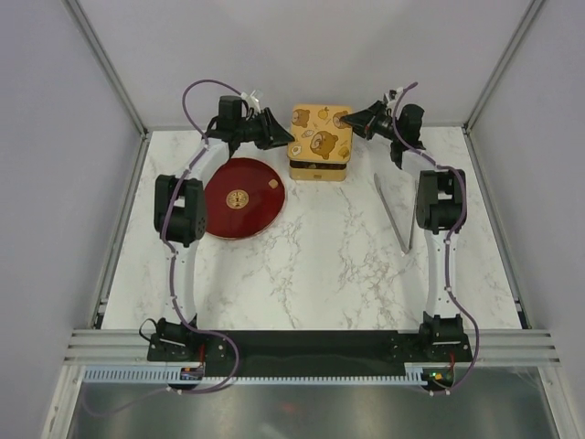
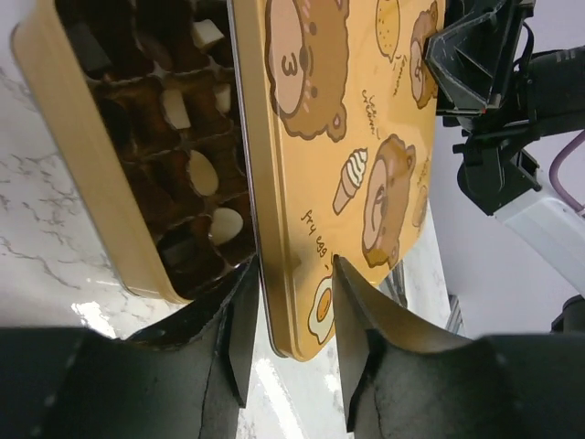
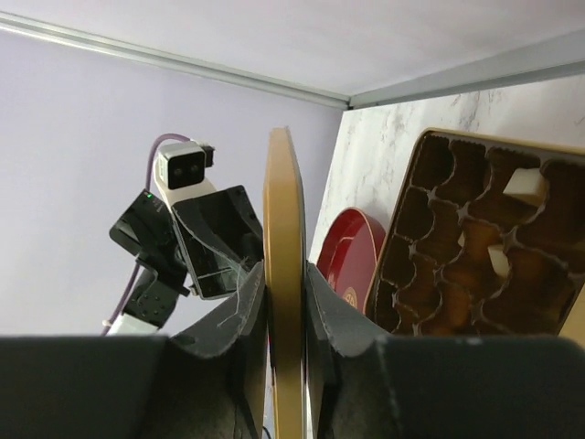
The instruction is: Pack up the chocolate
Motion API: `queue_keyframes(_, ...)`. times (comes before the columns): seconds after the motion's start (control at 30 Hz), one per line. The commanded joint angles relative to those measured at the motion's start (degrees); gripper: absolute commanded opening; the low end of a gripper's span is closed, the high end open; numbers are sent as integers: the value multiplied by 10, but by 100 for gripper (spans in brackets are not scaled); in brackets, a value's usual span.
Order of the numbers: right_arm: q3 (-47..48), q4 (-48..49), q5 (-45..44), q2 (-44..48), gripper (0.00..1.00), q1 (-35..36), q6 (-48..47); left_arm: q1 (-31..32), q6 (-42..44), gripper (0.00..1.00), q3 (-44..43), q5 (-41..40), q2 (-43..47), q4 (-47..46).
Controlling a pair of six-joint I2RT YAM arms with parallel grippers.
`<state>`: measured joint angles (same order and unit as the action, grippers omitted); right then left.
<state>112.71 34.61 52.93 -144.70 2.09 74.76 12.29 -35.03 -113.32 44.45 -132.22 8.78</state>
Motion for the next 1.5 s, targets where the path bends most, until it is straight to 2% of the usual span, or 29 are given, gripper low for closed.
queue_keyframes(0.0,71,80,-7,-41,0,5,64,-5,2,46,-46,-33,-21,-18)
queue_keyframes(0.13,116,89,-9,-85,0,6,84,-15,6,56,-59,-37,-37,-17)
queue_keyframes(0.33,172,96,-19,-124,0,9,108,-18,34,63,-58,-71,-34,-6)
queue_keyframes(0.5,201,82,-21,-150,0,9,135,-18,33,64,-64,-67,-44,-5)
queue_keyframes(0.57,200,141,-29,-164,0,9,201,-18,32,64,-64,-64,-46,-6)
queue_keyframes(0.67,204,198,-35,-177,0,13,242,-19,29,64,-66,-56,-51,-7)
queue_keyframes(1.1,209,105,-26,-184,0,17,183,-17,18,63,-67,-48,-73,-12)
queue_keyframes(1.47,204,93,-11,-195,0,-3,188,-8,11,61,-72,-41,-85,-22)
